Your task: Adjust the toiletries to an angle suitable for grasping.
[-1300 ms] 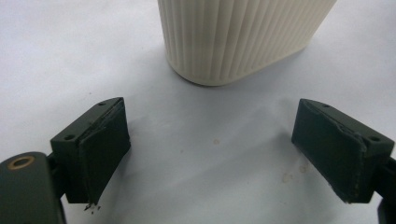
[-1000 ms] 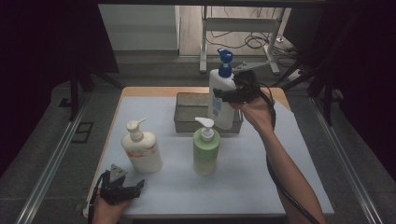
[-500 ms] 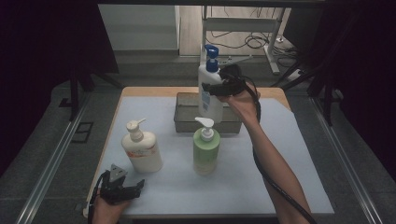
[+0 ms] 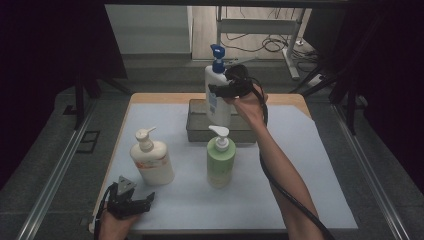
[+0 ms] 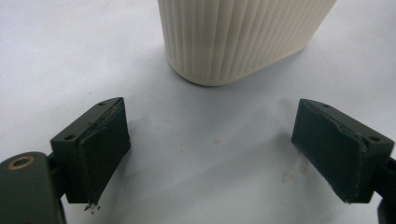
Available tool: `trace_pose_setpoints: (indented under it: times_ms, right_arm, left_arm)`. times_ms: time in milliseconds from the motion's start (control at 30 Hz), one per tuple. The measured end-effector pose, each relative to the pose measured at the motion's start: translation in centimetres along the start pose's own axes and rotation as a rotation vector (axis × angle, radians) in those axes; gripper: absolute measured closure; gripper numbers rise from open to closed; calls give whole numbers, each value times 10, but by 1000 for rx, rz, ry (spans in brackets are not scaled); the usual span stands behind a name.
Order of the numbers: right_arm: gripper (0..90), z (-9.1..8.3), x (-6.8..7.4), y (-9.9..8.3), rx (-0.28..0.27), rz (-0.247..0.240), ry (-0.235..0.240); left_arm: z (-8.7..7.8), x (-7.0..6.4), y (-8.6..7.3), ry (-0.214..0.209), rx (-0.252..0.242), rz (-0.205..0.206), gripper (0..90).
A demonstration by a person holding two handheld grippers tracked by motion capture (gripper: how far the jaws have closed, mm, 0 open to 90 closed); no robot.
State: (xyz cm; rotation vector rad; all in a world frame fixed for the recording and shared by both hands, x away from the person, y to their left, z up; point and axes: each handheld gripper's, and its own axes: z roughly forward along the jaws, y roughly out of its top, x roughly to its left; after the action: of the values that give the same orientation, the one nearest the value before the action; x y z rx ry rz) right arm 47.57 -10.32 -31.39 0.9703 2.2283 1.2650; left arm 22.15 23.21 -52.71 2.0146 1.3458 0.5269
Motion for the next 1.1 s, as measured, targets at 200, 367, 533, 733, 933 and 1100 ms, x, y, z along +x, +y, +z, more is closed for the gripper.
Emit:
trace_pose_setpoints:
  times_ms: [200, 367, 533, 733, 933, 1100]
  right_arm:
    - [398, 12, 0, -1, -1, -2, -1]
    - [398, 24, -1, -5, 7, -6, -9]
    - [398, 32, -1, -12, 18, -13, -2]
    - [398, 36, -1, -24, 29, -11, 7]
    - [397, 39, -4, -36, 41, -3, 14]
    - [398, 40, -5, -43, 53, 1, 22]
  left_arm:
    - [0, 0, 0, 0, 1, -3, 107]
    - [0, 0, 0, 0, 3, -1, 107]
    - [0, 0, 0, 0, 2, -3, 107]
    - [0, 0, 0, 0, 3, -2, 108]
    - [0, 0, 0, 0, 3, -2, 108]
    - [0, 0, 0, 0, 3, -2, 107]
